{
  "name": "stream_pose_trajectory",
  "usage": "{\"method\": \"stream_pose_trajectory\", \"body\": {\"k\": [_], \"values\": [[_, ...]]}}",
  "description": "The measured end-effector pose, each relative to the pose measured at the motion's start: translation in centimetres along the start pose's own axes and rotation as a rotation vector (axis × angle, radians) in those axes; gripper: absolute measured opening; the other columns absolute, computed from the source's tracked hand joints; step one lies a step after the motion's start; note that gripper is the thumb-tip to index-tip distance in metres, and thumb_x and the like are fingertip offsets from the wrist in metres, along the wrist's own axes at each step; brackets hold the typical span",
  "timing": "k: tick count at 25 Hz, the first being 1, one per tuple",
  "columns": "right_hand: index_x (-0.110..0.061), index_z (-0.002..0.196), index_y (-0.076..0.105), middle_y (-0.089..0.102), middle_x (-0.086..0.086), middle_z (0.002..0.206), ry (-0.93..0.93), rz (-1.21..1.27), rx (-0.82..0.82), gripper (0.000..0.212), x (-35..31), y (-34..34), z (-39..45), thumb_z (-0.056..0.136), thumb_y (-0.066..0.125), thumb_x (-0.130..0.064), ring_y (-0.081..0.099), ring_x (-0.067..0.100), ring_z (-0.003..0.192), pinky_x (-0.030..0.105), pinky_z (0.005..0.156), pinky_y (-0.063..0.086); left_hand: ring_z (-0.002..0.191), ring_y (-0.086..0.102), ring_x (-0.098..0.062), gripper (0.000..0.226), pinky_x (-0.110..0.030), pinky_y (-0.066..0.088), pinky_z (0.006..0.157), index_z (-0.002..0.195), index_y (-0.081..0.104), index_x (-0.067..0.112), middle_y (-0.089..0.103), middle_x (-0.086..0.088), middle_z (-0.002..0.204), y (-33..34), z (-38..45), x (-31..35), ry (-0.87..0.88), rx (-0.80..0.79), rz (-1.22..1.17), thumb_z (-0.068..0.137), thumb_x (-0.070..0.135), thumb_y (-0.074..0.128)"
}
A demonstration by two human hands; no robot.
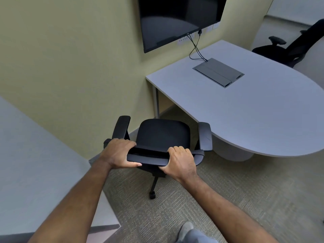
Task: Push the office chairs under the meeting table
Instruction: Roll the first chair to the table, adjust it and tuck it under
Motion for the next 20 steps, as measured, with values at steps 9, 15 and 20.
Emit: {"method": "stream_pose_trajectory", "body": {"k": [9, 15, 20], "values": [[-0.023, 0.102, 0.064, 0.064, -0.006, 0.095, -0.067, 0.007, -0.029, 0.079, -0.1, -0.1, 0.6, 0.072, 0.052, -0.095, 0.061, 0.018, 0.090, 0.039, 0.084, 0.052, 0.097, 0.069, -0.020, 0.087, -0.039, 0.052, 0.086, 0.122, 0.068, 0.024, 0.072, 0.008, 0.108, 0.7, 0.0, -1.3, 0.012, 0.021, -0.013, 0.069, 0.091, 0.056], [-0.032, 0.121, 0.073, 0.078, -0.011, 0.106, -0.010, 0.132, -0.117, 0.089, 2.5, -1.9, 0.6, 0.084, 0.027, -0.097, 0.071, 0.013, 0.100, 0.038, 0.087, 0.053, 0.109, 0.065, -0.017, 0.086, -0.038, 0.047, 0.093, 0.132, 0.063, 0.029, 0.070, 0.010, 0.121, 0.7, -0.7, -1.0, 0.008, -0.040, -0.065, 0.080, 0.093, 0.039], [-0.033, 0.116, 0.076, 0.080, -0.008, 0.099, 0.085, 0.119, -0.181, 0.056, 1.5, -1.8, -0.2, 0.096, 0.041, -0.072, 0.073, 0.017, 0.098, 0.035, 0.085, 0.052, 0.101, 0.067, -0.013, 0.070, -0.038, 0.047, 0.089, 0.115, 0.070, 0.036, 0.074, 0.015, 0.110, 0.2, -1.0, -0.6, -0.100, -0.070, -0.207, 0.088, 0.086, 0.030]]}}
Point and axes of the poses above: each hand's wrist, its own z-axis towards the middle knuckle, its own y-axis out of the palm, x = y × z, the point moved 3 cm from there along z, towards the middle knuckle
